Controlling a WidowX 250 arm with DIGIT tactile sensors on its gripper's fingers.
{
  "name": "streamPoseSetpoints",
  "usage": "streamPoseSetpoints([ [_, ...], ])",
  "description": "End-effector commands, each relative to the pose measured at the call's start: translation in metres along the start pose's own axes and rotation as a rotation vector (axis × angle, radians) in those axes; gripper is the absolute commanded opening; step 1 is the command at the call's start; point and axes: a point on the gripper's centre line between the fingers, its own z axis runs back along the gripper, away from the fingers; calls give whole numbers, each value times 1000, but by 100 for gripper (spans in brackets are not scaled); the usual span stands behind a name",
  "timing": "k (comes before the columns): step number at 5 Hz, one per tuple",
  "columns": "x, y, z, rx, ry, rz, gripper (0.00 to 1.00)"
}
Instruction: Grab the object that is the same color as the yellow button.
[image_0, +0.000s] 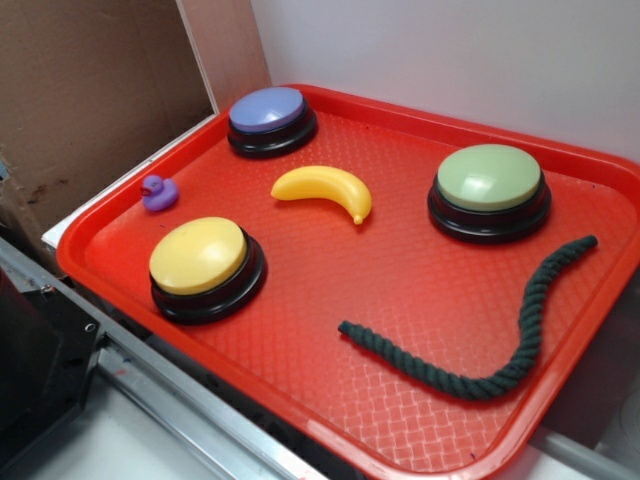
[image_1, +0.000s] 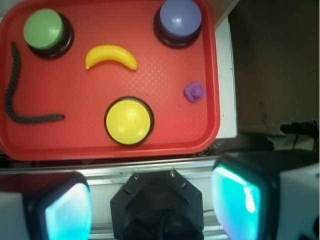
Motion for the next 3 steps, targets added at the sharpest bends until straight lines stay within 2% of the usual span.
streamPoseSetpoints([
  [1,89,-15,-20,43,72,-480,100],
  [2,119,-35,-44,85,143,-733,100],
  [3,128,-42,-66,116,160,-983,100],
])
